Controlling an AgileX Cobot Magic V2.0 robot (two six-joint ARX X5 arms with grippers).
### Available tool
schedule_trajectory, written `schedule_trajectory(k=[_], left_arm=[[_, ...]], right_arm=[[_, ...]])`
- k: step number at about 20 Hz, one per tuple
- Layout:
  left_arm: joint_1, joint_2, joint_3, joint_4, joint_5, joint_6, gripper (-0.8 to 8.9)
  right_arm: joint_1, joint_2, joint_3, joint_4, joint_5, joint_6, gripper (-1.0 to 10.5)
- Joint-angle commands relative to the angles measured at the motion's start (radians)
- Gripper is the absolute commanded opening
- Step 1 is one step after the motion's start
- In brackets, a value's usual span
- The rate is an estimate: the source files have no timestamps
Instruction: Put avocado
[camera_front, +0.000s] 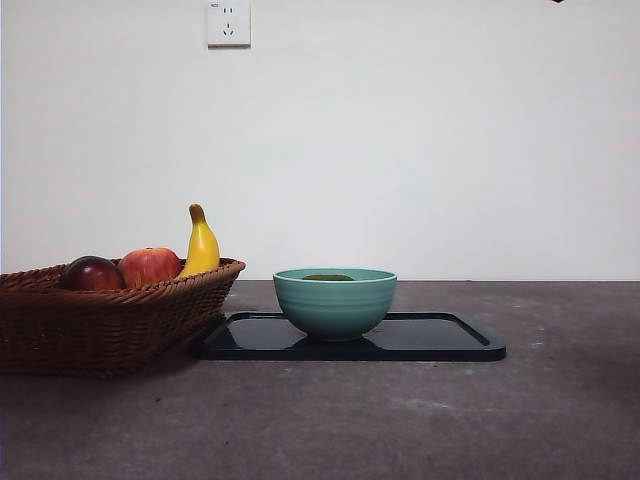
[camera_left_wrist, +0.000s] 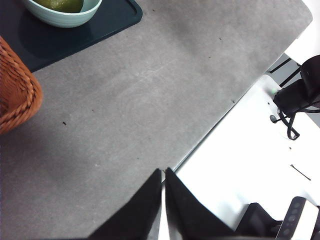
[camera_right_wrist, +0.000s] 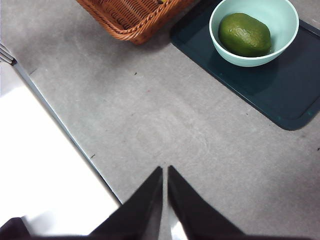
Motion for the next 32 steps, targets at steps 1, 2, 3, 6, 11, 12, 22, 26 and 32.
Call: schedule_trajectory(k=[1,2,3,6,11,12,22,26,32], left_arm=[[-0.004,0.005,0.005,0.005,0.005,0.008,0.10],[-0.004,0.005,0.005,0.006,0.005,0.008,0.09],[-0.004,0.005,0.006,0.013,0.005,0.008,0.09],[0.014,-0.017,0.005,0.167,-0.076,0.122,0.09],[0.245,-0.168,-0.129,0.714,-0.301,0.176,0.09],[0.291,-0.208,-0.184,0.806,-0.361,0.182,0.09],[0.497,-0.541,-0.706,1.028,-0.514,0.183,0.09],[0.507,-0.622,-0.819,1.022,-0.516,0.165,0.09],[0.512,-0.670,-0.878,0.960,-0.520,0.154,0.09]], right_arm=[[0.008,0.007,0.011,0.009,-0.001,0.013,0.1],[0.008,0.007,0.011,0.009,-0.001,0.013,0.1],[0.008,0.007,0.011,0.010,-0.001,0.013,0.1],[0.008,0.007,0.011,0.010,0.000,0.013,0.1],[0.008,0.007,0.011,0.010,0.000,0.013,0.1],[0.008,0.007,0.011,0.010,0.000,0.013,0.1],[0.008,0.007,0.011,0.010,0.000,0.013,0.1],[0.008,0.007,0.011,0.010,0.000,0.013,0.1],[0.008,0.007,0.011,0.010,0.000,0.013,0.1]])
